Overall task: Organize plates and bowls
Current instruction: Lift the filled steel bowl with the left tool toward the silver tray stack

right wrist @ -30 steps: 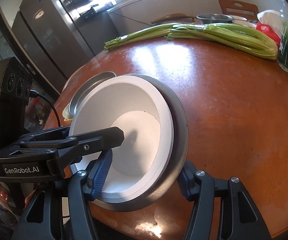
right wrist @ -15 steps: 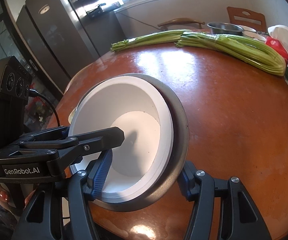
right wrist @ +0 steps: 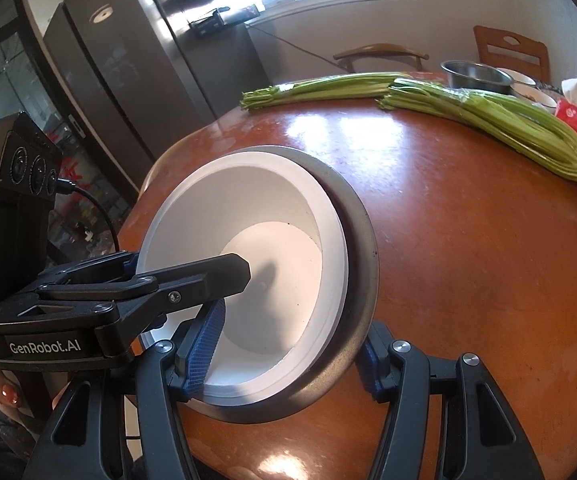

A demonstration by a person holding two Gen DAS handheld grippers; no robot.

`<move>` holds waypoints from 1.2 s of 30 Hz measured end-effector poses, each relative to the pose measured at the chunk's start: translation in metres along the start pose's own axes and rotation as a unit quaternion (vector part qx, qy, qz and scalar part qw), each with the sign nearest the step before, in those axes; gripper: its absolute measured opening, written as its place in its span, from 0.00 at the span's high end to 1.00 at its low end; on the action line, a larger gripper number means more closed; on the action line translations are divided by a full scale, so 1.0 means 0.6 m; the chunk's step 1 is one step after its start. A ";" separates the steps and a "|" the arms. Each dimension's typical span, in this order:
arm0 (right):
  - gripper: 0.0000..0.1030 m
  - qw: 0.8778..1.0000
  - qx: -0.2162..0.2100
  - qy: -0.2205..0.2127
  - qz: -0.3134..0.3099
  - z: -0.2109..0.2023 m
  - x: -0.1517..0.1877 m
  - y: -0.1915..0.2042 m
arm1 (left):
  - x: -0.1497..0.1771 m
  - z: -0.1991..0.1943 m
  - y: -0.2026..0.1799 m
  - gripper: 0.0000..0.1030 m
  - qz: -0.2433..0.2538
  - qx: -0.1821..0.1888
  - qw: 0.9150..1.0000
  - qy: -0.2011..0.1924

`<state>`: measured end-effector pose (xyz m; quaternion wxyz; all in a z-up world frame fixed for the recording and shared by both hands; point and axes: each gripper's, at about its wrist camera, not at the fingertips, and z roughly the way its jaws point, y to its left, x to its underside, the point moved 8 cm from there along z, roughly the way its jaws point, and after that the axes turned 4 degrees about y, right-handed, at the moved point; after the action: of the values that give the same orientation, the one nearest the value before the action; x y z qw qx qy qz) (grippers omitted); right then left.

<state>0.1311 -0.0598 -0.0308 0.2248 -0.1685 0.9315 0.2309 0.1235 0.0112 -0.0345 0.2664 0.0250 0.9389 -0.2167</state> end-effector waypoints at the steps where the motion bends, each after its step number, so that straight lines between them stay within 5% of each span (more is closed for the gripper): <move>1: 0.39 1.000 0.000 0.000 -0.003 0.002 -0.003 0.004 | -0.001 -0.002 0.002 0.35 0.000 -0.001 1.000 -0.001; 36: 0.39 0.998 -0.024 0.000 -0.056 0.060 -0.108 0.078 | -0.089 -0.053 0.100 0.35 -0.023 -0.037 0.998 -0.043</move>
<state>0.1788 0.0111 -0.0106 0.2333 -0.2263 0.9146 0.2405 0.1635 0.0823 -0.0065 0.3020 -0.0159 0.9342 -0.1892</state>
